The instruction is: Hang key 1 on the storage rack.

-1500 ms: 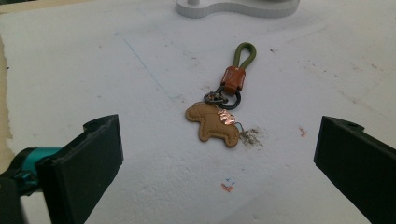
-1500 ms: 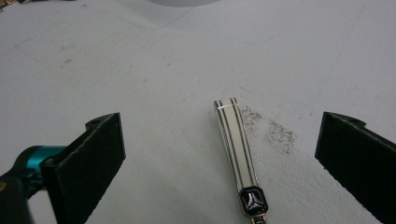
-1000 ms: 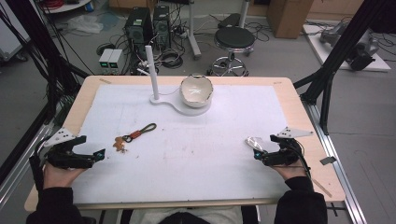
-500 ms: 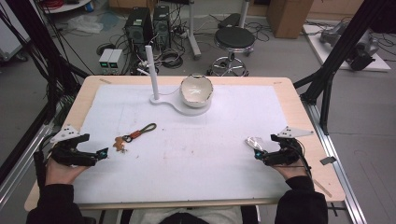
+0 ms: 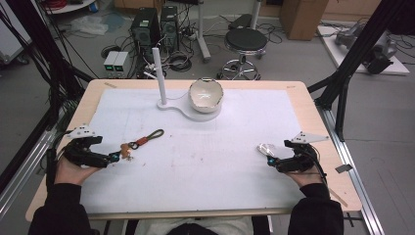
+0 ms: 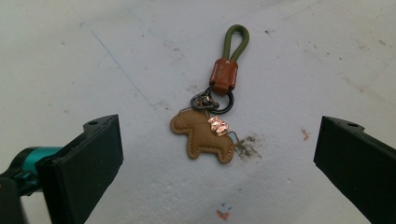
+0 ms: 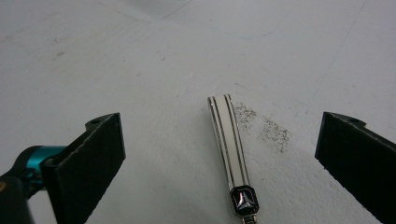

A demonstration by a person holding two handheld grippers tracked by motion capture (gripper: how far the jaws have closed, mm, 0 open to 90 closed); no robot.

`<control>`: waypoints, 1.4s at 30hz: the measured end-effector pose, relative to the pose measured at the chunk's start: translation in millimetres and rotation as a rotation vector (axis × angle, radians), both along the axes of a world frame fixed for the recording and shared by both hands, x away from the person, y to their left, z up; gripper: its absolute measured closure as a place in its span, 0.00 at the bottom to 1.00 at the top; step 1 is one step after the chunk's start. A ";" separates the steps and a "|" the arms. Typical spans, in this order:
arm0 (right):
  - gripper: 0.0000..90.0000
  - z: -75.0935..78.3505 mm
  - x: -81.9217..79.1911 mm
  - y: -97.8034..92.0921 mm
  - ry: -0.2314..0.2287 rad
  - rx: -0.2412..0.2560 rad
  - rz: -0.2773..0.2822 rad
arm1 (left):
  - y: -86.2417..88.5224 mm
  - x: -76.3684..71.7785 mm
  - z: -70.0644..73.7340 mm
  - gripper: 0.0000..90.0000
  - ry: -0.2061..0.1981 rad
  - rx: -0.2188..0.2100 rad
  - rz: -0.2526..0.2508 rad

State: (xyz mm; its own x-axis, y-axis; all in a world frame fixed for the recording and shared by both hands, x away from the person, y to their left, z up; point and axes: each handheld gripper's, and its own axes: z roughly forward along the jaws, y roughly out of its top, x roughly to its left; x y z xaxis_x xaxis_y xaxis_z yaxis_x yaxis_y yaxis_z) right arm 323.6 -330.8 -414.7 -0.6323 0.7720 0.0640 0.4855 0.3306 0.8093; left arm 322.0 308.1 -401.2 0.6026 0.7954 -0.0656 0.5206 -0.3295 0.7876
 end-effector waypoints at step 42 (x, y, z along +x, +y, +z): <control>0.01 -2.7 3.5 -0.8 0.015 -0.020 -0.016 | -69.4 59.1 -3.2 0.17 0.149 0.234 -0.192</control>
State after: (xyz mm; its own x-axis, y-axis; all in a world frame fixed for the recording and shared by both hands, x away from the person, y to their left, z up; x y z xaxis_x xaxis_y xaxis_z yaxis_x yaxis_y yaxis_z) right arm 327.1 -331.6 -417.4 -0.6190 0.7833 0.0578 0.5031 0.3389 0.7950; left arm 381.1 238.7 -404.4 0.7401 0.6725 0.0064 0.5357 -0.5952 0.5990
